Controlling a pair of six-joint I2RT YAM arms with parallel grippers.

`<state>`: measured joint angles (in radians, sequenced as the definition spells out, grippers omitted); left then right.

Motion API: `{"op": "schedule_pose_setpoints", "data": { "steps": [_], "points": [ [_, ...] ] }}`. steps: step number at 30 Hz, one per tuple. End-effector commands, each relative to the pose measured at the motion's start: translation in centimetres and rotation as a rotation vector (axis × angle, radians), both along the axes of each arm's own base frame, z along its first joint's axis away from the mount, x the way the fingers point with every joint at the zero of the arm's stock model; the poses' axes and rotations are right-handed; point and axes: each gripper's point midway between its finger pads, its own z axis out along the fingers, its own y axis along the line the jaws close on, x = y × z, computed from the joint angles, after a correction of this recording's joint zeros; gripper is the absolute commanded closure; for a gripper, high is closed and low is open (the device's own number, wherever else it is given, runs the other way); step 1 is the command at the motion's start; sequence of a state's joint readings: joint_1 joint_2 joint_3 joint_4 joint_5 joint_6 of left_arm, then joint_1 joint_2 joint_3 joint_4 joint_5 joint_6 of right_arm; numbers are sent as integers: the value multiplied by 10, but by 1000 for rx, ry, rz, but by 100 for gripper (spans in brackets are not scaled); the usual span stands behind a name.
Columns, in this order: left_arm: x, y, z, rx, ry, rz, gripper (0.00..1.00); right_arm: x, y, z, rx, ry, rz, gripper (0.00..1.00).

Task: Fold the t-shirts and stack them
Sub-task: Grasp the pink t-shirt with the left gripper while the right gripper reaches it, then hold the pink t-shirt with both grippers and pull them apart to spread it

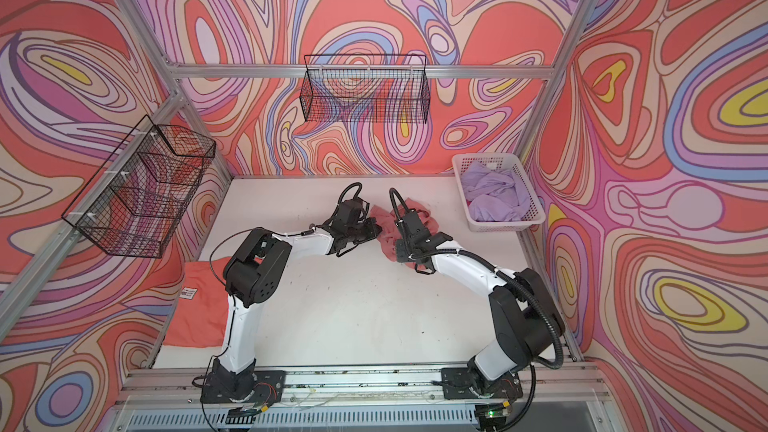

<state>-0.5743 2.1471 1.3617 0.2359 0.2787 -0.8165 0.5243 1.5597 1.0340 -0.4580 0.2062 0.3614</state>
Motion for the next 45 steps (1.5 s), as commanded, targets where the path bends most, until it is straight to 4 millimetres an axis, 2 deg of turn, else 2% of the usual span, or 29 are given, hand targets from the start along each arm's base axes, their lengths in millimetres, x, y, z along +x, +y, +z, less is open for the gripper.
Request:
{"op": "schedule_pose_setpoints", "data": {
  "steps": [1,7,10,14,16,17,18,19,20,21,24,26,27,29,32,35,37,39,45],
  "points": [
    [2,13,22,-22,-39,38,100,5,-7,18,-15,-63,-33,100],
    [-15,43,30,-2,-44,54,100,5,-10,45,4,-114,-35,100],
    [-23,65,29,29,-35,77,100,5,-13,67,38,-157,-52,100],
    [-36,103,27,44,-14,135,100,3,-22,98,75,-207,-82,100],
    [-43,110,31,51,-26,126,100,3,-7,103,133,-194,-21,100],
    [-45,111,34,63,-29,110,100,1,11,98,183,-160,39,100],
    [-48,108,34,62,-25,95,100,-1,23,93,203,-143,76,95],
    [-49,107,35,53,-22,87,100,-4,39,84,198,-128,113,72],
    [-49,106,35,42,-21,85,100,-6,51,73,175,-114,137,58],
    [-49,104,36,31,-22,84,100,-7,61,63,159,-94,154,51],
    [-49,103,43,12,-31,88,100,-9,88,52,158,-65,191,46],
    [-49,104,47,2,-40,92,100,-10,95,43,146,-30,182,41],
    [-49,104,50,0,-44,94,100,-11,96,36,123,-11,174,33],
    [-49,104,52,-1,-50,97,100,-12,97,28,70,0,165,24],
    [-50,104,54,-6,-52,97,100,-11,92,12,14,37,130,20],
    [-51,105,54,-9,-53,99,100,-5,89,5,-17,32,99,16],
    [-53,106,52,-13,-50,103,100,-1,90,1,-28,26,97,15],
    [-54,107,51,-14,-48,107,100,5,89,-8,-65,32,87,19],
    [-58,110,50,-15,-49,114,100,17,83,-10,-109,0,52,59]
  ]
}}
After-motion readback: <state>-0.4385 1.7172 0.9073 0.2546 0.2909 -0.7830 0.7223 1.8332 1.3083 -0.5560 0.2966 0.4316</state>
